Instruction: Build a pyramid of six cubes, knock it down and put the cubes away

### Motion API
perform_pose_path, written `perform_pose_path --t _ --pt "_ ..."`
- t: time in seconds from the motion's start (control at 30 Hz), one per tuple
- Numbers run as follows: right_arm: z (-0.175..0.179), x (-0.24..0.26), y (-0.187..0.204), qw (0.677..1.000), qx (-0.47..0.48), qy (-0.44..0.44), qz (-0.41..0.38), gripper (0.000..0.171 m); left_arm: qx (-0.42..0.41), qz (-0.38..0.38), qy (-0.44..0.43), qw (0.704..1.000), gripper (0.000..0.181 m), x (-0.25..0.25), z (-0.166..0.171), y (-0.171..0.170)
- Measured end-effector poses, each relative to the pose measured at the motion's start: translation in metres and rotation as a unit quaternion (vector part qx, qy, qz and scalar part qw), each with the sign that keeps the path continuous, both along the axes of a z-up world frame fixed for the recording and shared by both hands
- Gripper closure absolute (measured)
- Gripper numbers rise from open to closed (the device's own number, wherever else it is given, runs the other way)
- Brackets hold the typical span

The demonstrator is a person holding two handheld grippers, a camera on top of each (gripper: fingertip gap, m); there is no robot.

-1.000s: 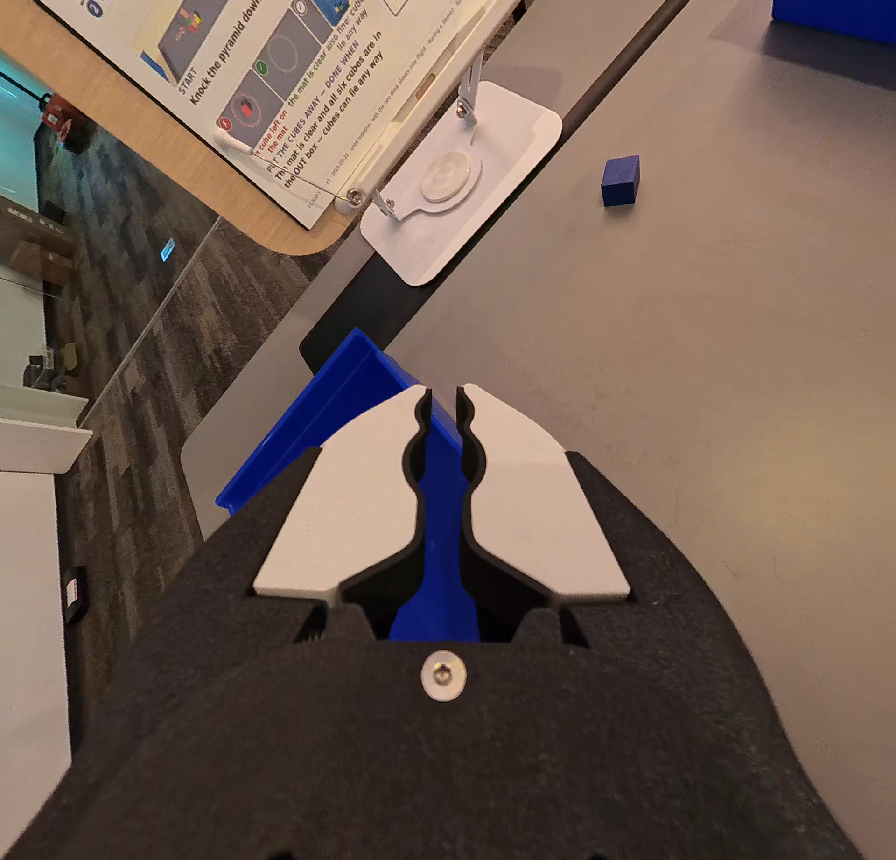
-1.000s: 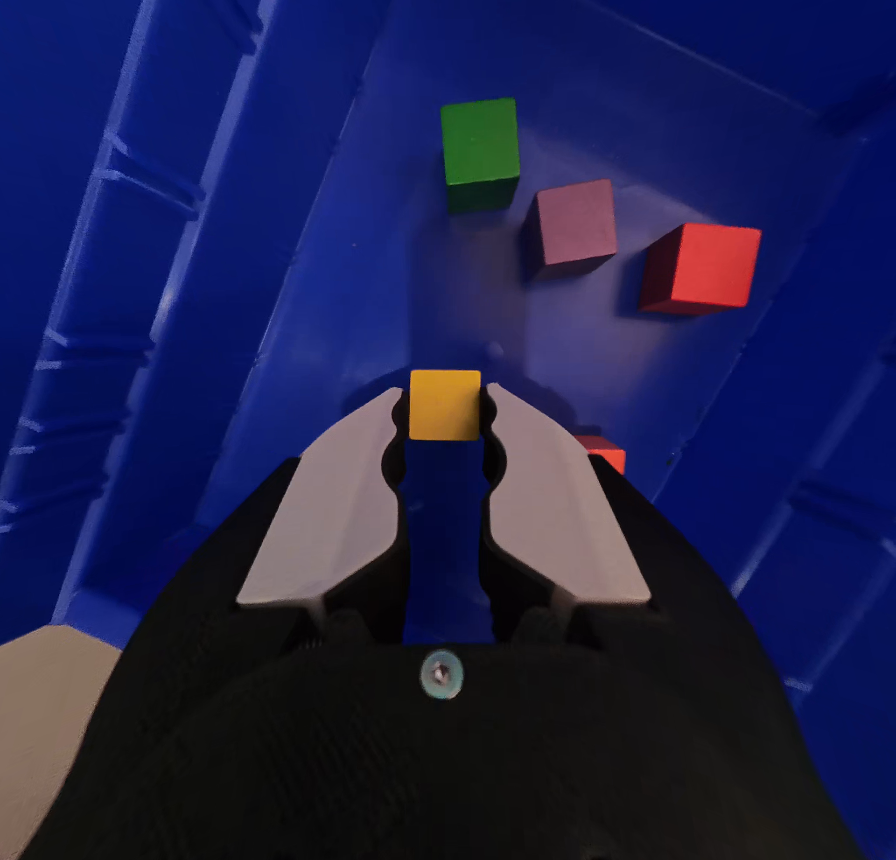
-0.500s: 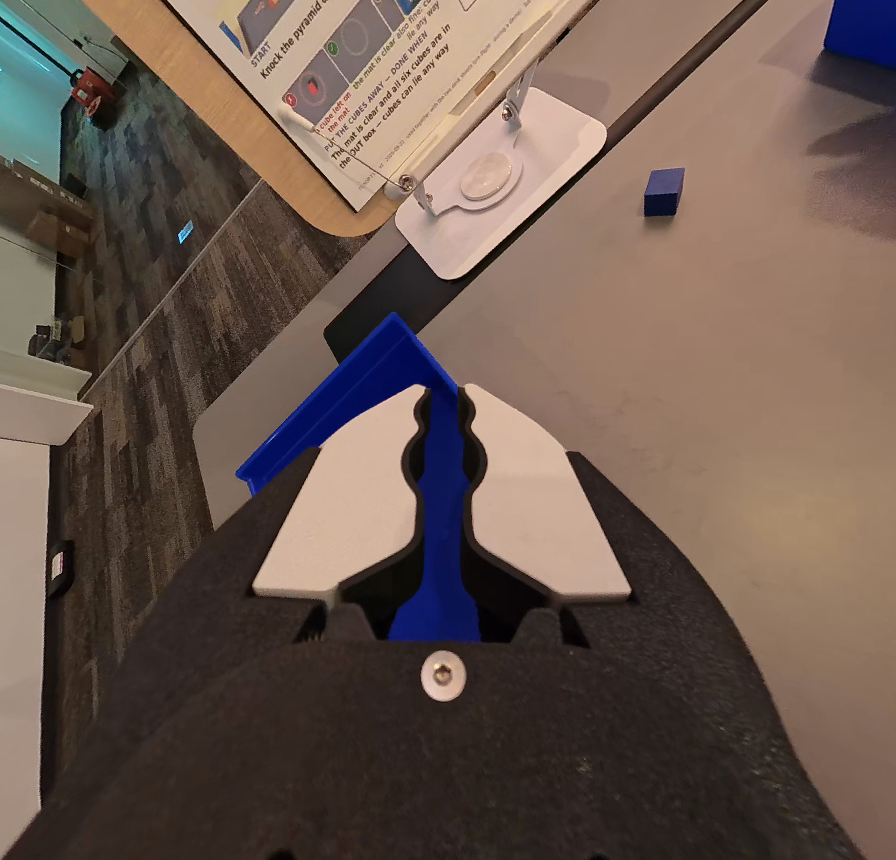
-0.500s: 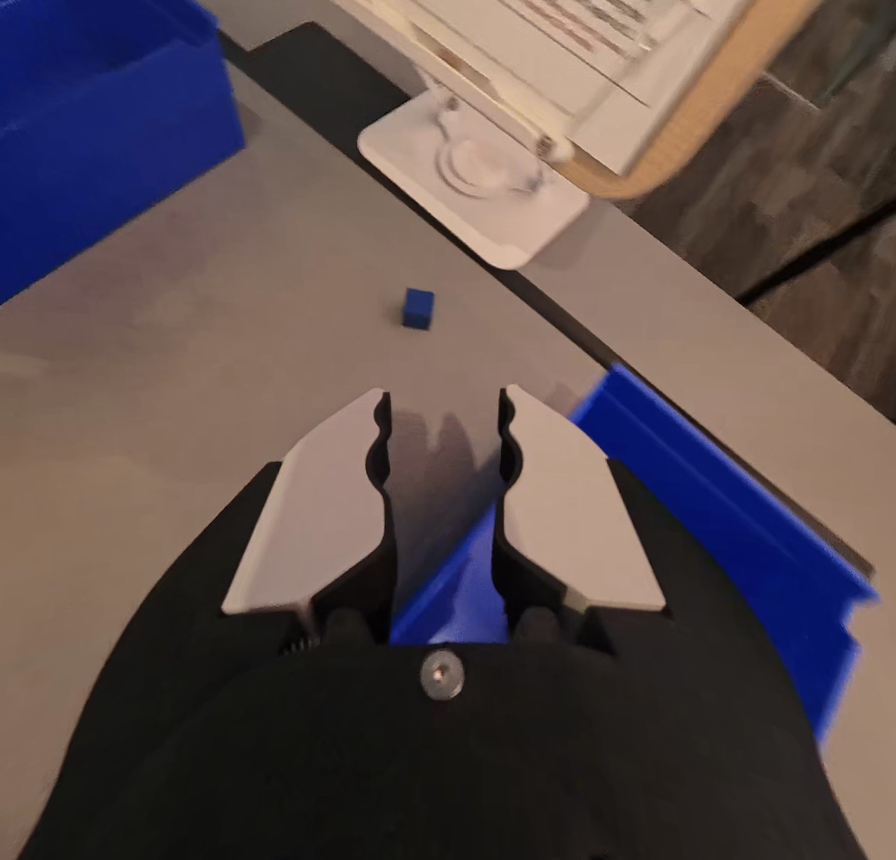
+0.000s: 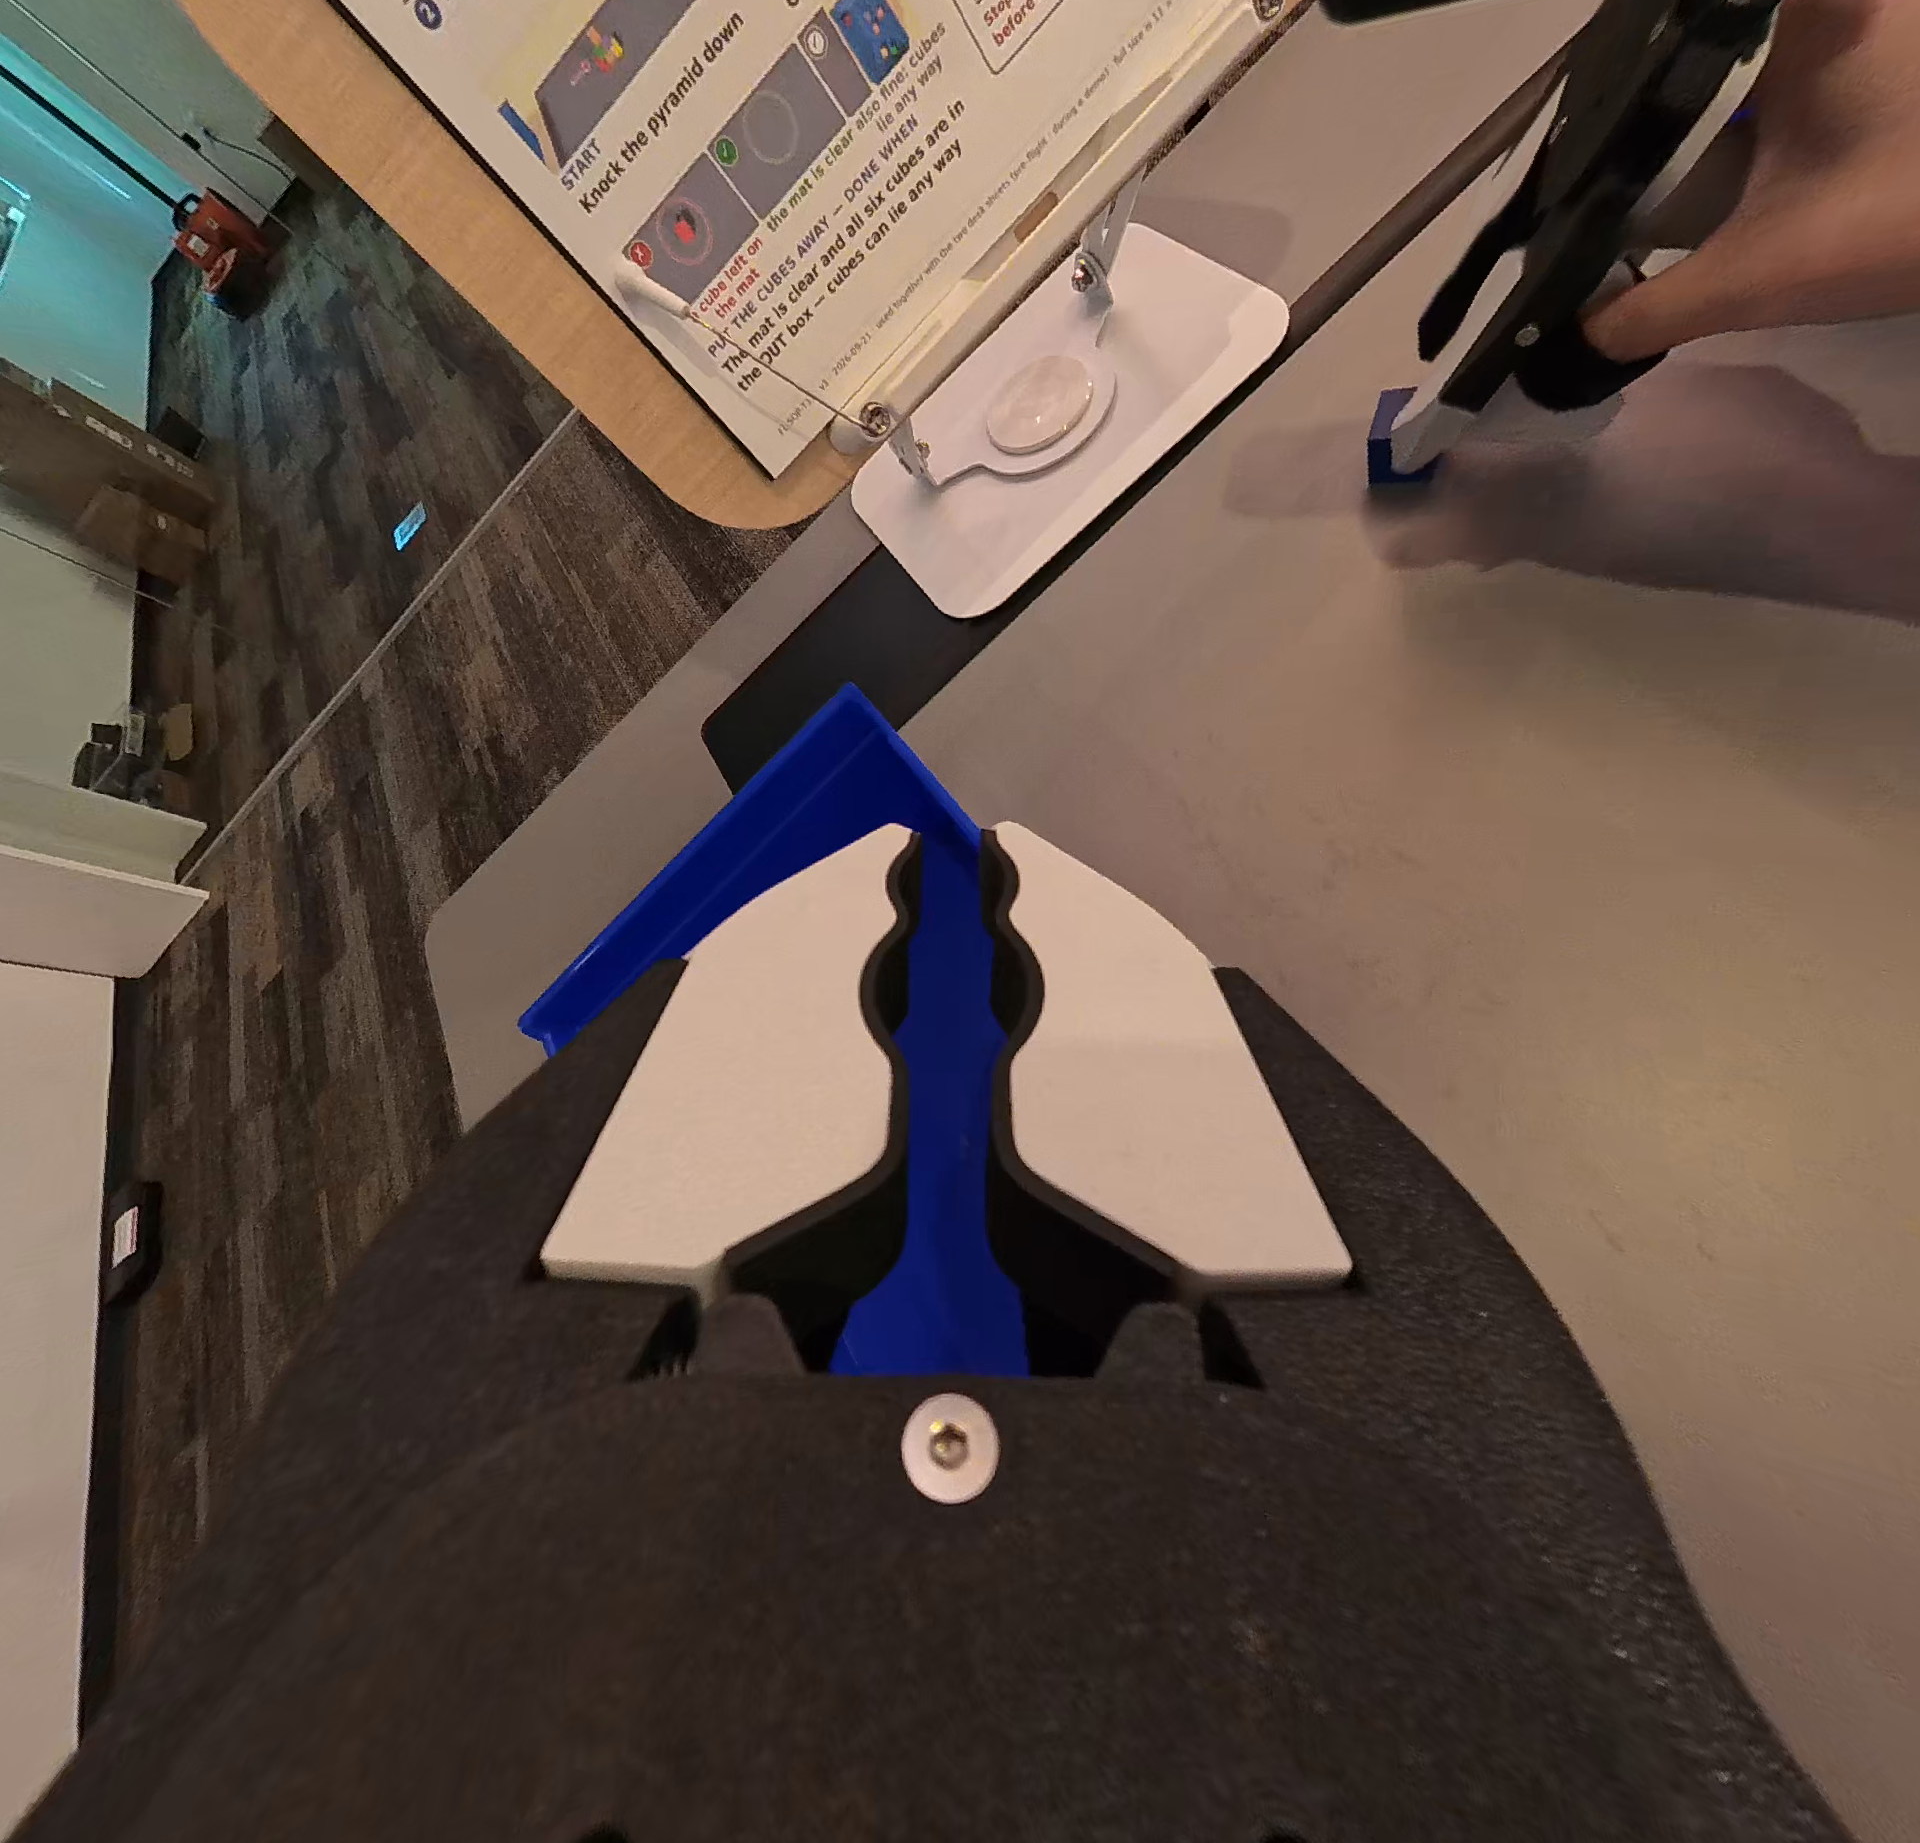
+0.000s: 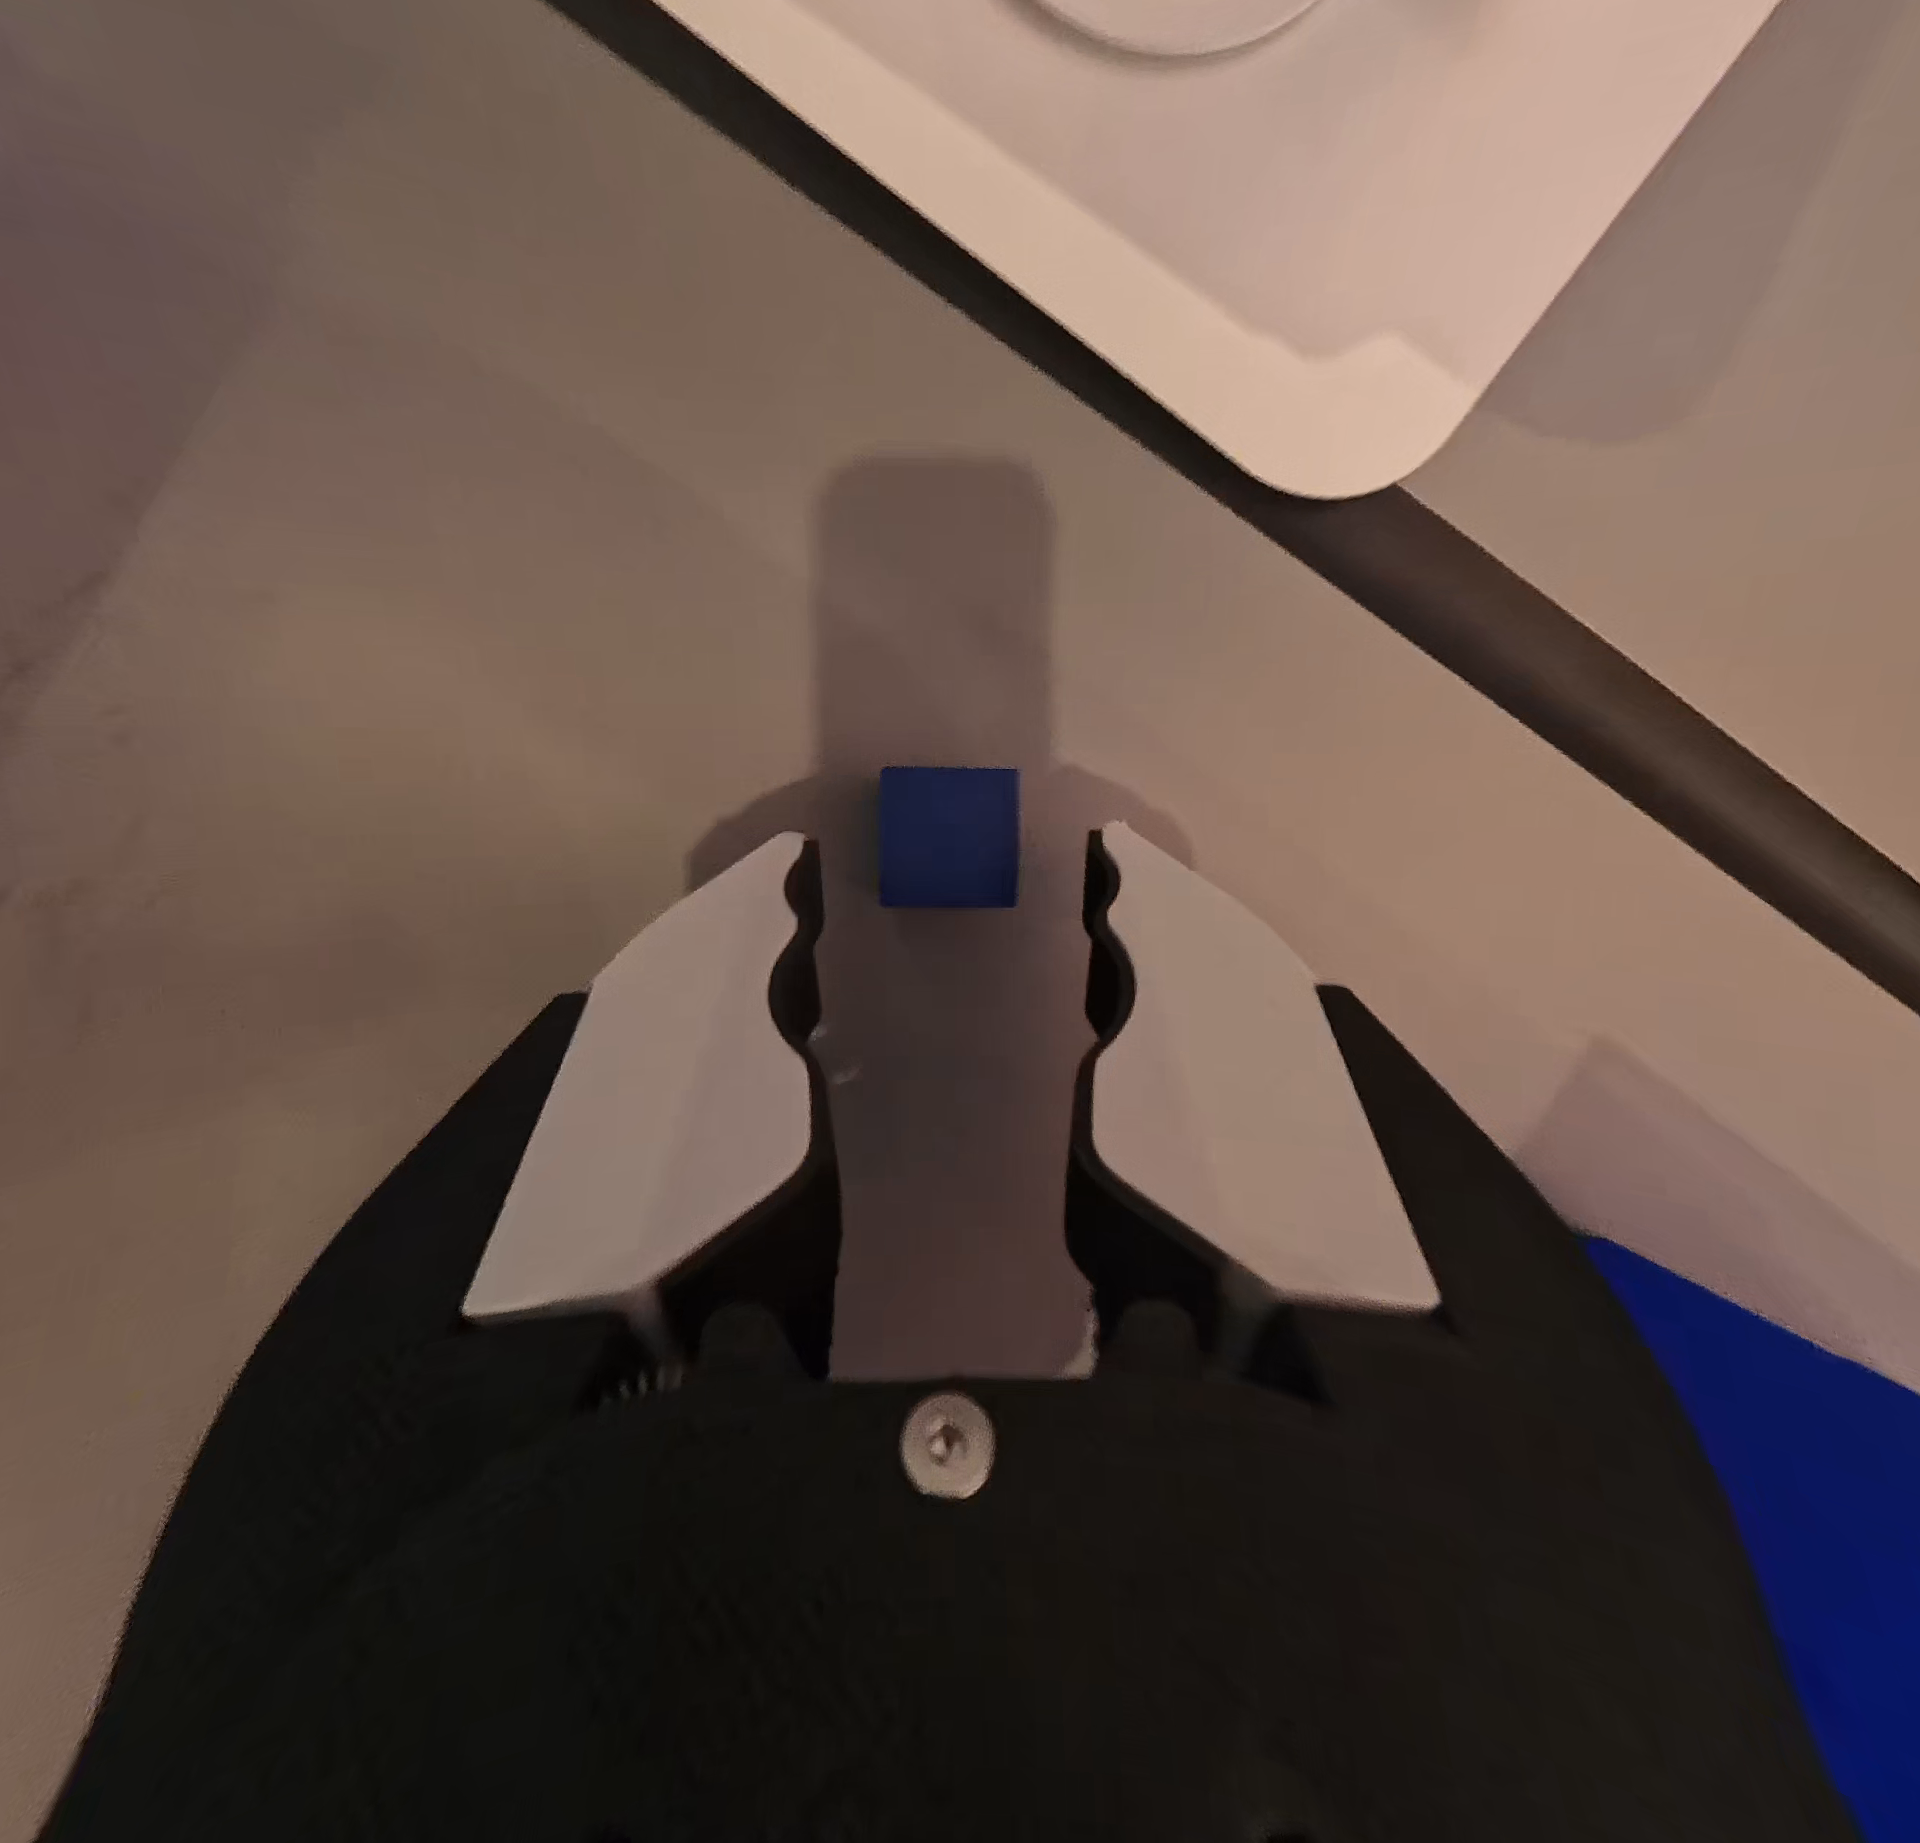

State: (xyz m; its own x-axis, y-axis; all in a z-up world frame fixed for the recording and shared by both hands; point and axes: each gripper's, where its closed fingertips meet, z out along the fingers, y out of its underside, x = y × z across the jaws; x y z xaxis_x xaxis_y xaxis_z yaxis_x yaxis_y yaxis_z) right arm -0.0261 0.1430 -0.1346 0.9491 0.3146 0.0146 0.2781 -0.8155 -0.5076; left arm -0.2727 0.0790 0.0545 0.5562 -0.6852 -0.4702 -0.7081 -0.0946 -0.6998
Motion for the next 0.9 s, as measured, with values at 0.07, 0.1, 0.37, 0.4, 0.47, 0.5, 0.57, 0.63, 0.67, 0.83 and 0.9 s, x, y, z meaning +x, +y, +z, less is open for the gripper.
perform_pose_path --t 0.07,0.1,0.37,0.4,0.47,0.5,0.57,0.63,0.67,0.83,0.9 --pt "-0.009 0.002 0.001 1.0 -0.014 -0.007 -0.001 0.122 -0.001 -0.001 0.004 1.0 0.171 0.001 -0.001 0.0" --pt "-0.014 0.002 0.0 1.0 -0.024 -0.006 -0.002 0.122 -0.001 -0.003 0.006 1.0 0.17 0.001 -0.002 0.0" --pt "0.05 -0.028 -0.014 0.996 0.065 0.036 0.058 0.141 -0.002 0.001 0.007 1.0 0.17 -0.001 -0.003 0.002" --pt "0.078 -0.033 -0.024 0.992 0.101 0.04 0.07 0.141 -0.003 0.001 0.008 1.0 0.17 -0.001 -0.004 0.002" --pt "0.135 -0.032 -0.055 0.98 0.172 0.035 0.095 0.141 -0.005 0.001 0.01 1.0 0.17 0.0 -0.005 0.002" --pt "0.161 -0.023 -0.073 0.974 0.205 0.018 0.098 0.141 -0.006 0.001 0.01 1.0 0.17 0.0 -0.006 0.003" --pt "0.197 0.015 -0.104 0.965 0.252 -0.022 0.073 0.141 -0.009 0.0 0.013 1.0 0.17 0.001 -0.008 0.002" --pt "0.198 0.063 -0.131 0.973 0.228 -0.033 0.028 0.142 -0.008 -0.002 0.014 1.0 0.17 0.002 -0.007 0.002" --pt "0.188 0.085 -0.142 0.979 0.203 -0.026 0.003 0.142 -0.008 -0.004 0.012 1.0 0.17 0.003 -0.007 0.001" --pt "0.097 0.126 -0.192 0.997 0.057 0.048 -0.029 0.14 -0.007 -0.015 0.005 1.0 0.17 0.008 -0.004 -0.003" --pt "0.064 0.132 -0.204 0.999 0.022 0.036 -0.032 0.14 -0.009 -0.014 0.008 1.0 0.17 0.007 -0.005 -0.003"
